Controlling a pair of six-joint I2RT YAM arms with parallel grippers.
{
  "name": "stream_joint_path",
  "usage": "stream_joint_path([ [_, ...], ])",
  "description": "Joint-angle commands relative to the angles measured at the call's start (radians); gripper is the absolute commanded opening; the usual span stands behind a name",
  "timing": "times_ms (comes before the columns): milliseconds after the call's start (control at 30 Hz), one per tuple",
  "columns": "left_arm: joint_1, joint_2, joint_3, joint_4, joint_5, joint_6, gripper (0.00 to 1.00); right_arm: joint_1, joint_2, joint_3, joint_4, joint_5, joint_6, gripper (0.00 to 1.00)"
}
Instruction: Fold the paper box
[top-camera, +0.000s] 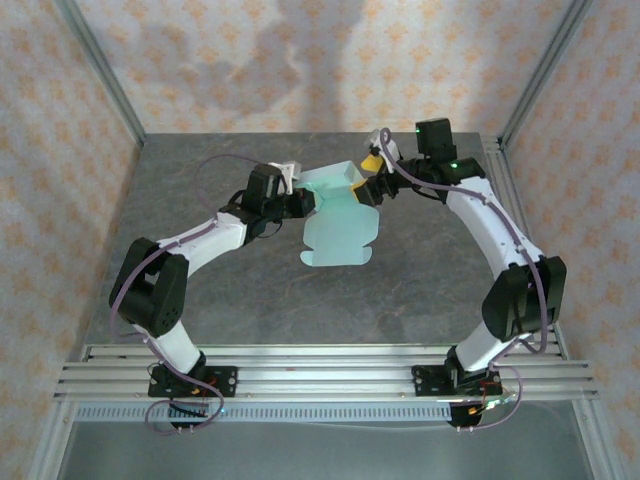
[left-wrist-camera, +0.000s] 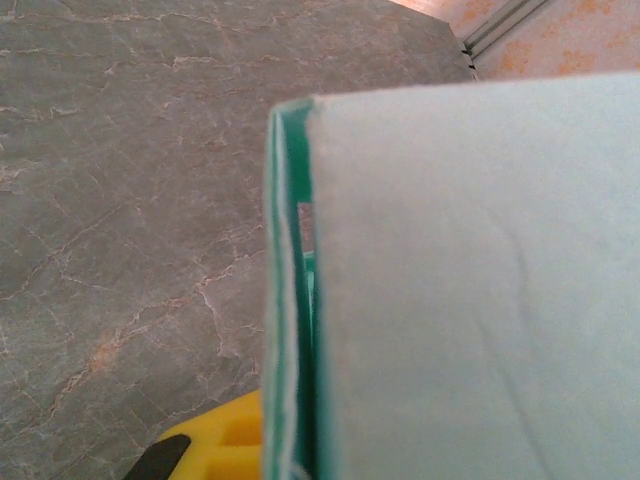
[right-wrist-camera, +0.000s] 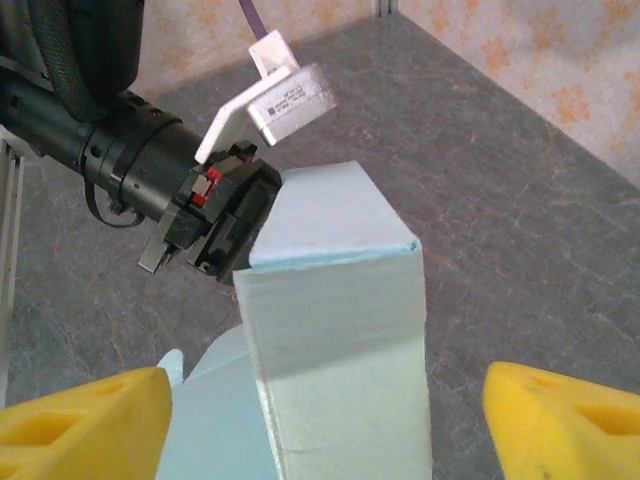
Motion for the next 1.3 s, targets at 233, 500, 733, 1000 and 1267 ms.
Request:
stream_joint_path([
  [233, 0.007, -0.008, 0.038, 0.027, 0.033, 0.015, 0.00, 0.057, 0.005, 0.030, 0.015, 0.146, -0.014, 0.62],
  [500, 0.007, -0.007, 0.035, 0.028, 0.036, 0.013, 0.00, 0.067, -0.002, 0.024, 0.040, 0.193, 0.000, 0.38],
  [733, 0.007, -0.006, 0.034, 0.027, 0.037, 0.013, 0.00, 0.071, -0.010, 0.007, 0.061, 0.205, 0.020, 0.74],
  [1000, 0.007, -0.006, 0.031, 0.027, 0.035, 0.013, 0.00, 0.065, -0.010, -0.015, 0.044, 0.211, 0.006, 0.69],
  [1267, 0.018, -0.001, 0.058, -0.076, -0.046, -0.005, 0.00, 0.050, -0.064, -0.076, 0.163, 0.257, 0.111, 0.96],
])
